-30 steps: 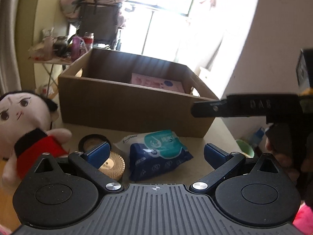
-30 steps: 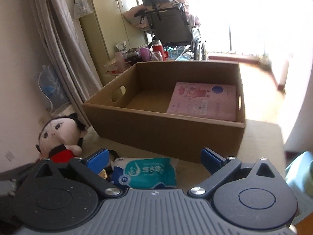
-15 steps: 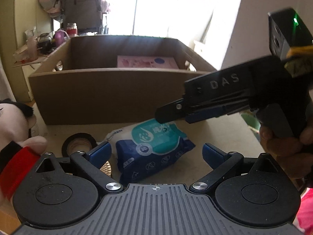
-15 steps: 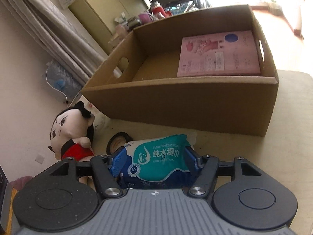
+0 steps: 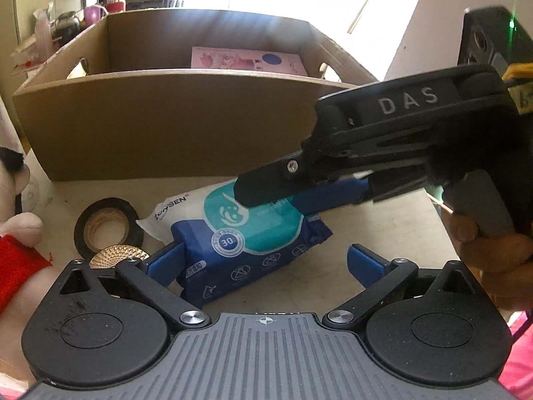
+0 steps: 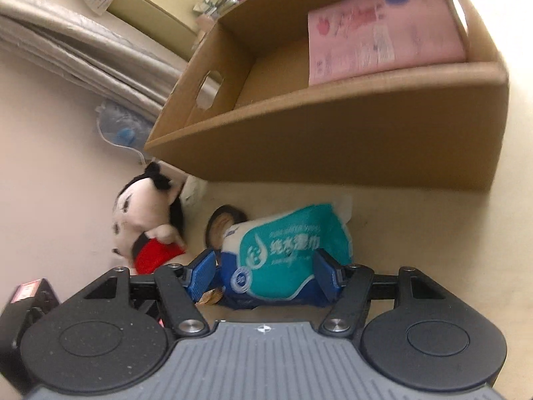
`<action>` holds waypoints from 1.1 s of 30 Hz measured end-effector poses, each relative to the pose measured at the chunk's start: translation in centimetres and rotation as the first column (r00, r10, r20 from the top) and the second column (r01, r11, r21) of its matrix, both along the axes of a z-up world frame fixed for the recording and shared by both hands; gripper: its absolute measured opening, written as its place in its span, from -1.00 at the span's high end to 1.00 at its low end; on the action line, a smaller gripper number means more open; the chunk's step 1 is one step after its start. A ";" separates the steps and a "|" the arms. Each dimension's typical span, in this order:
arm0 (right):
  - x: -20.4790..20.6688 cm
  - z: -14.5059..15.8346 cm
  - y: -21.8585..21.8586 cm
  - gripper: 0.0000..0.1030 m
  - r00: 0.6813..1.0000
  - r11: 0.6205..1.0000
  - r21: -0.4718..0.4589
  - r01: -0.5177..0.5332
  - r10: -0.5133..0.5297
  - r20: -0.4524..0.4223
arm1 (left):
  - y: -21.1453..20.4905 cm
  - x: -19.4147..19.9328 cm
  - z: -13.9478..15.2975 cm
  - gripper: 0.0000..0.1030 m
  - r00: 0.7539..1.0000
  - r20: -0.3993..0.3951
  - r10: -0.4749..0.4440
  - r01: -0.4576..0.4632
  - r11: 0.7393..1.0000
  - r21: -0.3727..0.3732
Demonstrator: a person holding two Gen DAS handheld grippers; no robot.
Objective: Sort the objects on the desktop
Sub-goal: 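Close the right gripper on the blue-and-teal wet-wipes pack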
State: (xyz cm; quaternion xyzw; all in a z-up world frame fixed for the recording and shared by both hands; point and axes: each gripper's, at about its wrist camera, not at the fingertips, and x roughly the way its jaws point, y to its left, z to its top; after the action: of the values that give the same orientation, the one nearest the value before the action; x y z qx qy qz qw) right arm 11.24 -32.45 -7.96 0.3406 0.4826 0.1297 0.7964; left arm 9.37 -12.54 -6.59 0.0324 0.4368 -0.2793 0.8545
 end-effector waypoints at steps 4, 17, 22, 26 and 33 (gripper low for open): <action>-0.1 -0.1 -0.2 -0.33 1.000 1.000 0.010 -0.005 0.005 -0.007 | 0.3 0.1 0.1 -1.00 1.000 -0.019 0.010 -0.010 1.000 -0.022; -2.9 0.4 -1.5 -0.37 0.999 1.000 -0.024 0.014 -0.015 -0.047 | -1.0 -3.0 0.4 -1.00 0.997 -0.017 -0.069 0.069 0.997 -0.040; -5.1 0.7 -2.7 -0.40 0.997 0.999 -0.029 0.041 -0.042 -0.061 | -2.1 -4.7 0.5 -1.00 0.991 -0.027 -0.131 0.129 0.990 -0.057; -6.3 0.6 -3.2 -0.42 0.997 0.998 -0.023 0.061 -0.062 -0.055 | -2.6 -5.6 0.4 -1.00 0.987 -0.019 -0.159 0.158 0.986 -0.060; -6.9 0.2 -3.3 -0.42 0.995 0.991 -0.102 0.086 -0.091 -0.043 | -2.0 -5.6 0.1 -1.00 0.991 -0.023 -0.130 0.129 0.990 -0.062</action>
State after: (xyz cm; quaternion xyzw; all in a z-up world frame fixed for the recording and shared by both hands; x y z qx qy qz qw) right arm 4.36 -35.71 -7.76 0.3245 0.4918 0.0616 0.8056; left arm 3.80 -14.56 -6.54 0.0308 0.4367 -0.3476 0.8291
